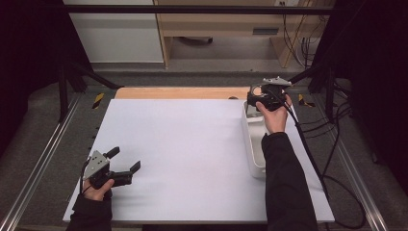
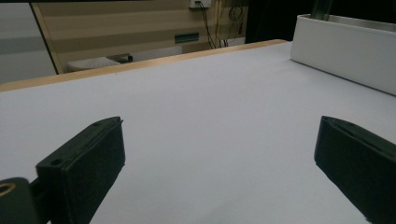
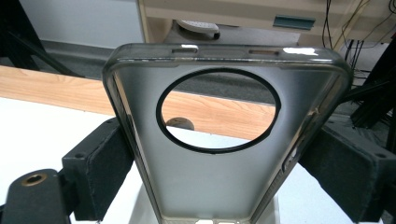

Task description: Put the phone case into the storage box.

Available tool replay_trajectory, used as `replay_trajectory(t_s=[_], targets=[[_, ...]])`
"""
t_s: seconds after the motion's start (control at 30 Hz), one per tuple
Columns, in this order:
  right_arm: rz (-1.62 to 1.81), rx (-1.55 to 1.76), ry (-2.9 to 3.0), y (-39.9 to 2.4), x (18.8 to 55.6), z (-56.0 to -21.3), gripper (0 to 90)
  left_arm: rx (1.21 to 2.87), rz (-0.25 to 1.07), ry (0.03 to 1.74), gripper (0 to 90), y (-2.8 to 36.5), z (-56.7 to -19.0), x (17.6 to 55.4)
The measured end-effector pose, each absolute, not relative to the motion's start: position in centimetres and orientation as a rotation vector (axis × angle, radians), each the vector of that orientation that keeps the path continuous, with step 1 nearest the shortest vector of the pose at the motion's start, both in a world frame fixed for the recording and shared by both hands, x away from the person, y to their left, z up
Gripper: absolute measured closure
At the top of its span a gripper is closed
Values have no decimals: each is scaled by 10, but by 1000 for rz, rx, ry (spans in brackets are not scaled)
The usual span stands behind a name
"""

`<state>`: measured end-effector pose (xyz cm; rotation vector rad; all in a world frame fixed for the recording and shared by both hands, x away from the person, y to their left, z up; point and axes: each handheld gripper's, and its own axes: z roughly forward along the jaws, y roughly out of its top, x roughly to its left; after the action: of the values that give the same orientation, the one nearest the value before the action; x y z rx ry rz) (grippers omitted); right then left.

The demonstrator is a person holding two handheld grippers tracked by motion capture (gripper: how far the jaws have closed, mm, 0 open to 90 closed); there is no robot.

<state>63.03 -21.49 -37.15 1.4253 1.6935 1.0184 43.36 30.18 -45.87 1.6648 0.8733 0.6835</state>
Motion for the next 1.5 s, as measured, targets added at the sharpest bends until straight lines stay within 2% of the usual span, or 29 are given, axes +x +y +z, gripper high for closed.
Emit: replay_trajectory(t_s=[1.5], targets=[[965, 1464, 1712, -210, 640, -401, 115, 1675, 686, 869, 13, 301, -460, 434]])
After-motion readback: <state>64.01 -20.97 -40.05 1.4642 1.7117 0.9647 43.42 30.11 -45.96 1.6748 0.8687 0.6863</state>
